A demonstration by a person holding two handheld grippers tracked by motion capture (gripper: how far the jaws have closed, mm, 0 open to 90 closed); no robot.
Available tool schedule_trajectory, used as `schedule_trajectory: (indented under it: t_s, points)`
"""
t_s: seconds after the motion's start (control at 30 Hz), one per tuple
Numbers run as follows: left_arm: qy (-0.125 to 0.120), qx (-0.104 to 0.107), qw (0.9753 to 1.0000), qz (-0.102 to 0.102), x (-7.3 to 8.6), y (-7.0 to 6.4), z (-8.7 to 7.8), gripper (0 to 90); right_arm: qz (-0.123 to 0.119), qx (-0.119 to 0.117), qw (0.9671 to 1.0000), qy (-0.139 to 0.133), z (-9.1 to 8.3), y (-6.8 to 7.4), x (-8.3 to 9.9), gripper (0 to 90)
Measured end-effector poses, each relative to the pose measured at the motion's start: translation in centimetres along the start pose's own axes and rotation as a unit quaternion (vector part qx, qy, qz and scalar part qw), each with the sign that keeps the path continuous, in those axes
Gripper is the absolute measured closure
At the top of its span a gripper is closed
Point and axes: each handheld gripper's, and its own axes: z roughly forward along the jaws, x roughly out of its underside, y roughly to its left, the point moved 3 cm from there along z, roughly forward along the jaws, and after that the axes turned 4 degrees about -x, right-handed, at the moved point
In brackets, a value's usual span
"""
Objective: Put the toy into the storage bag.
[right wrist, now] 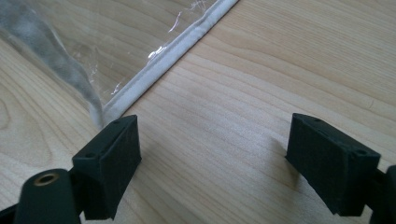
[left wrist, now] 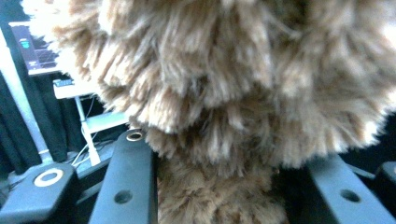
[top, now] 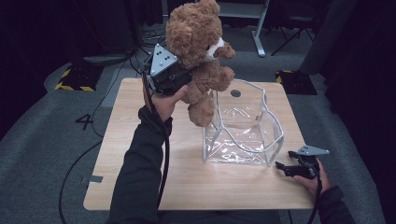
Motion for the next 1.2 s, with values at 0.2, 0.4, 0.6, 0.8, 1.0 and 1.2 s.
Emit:
schedule_trajectory:
  t_s: [0.2,0.4,0.6,0.8,1.0,1.2]
  points:
    - [0.000,0.014,0.9999,0.010,-0.9,-1.8,1.1,60.6,0.000,0.000,1.0000,0.000,0.0,0.0,0.0,17.4]
    - [0.002,0.036,0.9993,0.012,-1.2,-3.7,2.4,60.5,-0.001,0.000,1.0000,0.000,0.0,0.0,0.0,17.4]
    - [0.007,0.055,0.9984,0.009,-1.3,-5.6,4.0,60.5,-0.001,0.000,1.0000,0.000,0.0,0.0,0.0,17.4]
    - [0.013,0.073,0.9972,0.010,-1.1,-7.4,5.3,60.5,-0.001,0.000,1.0000,0.000,0.0,0.0,0.0,17.4]
    - [0.027,0.091,0.9954,0.010,0.2,-8.8,6.6,60.4,-0.001,0.000,1.0000,0.000,0.0,0.0,0.0,17.4]
    - [0.028,0.102,0.9944,-0.003,1.6,-8.8,7.1,60.2,0.000,0.000,1.0000,0.000,0.0,0.0,0.0,17.4]
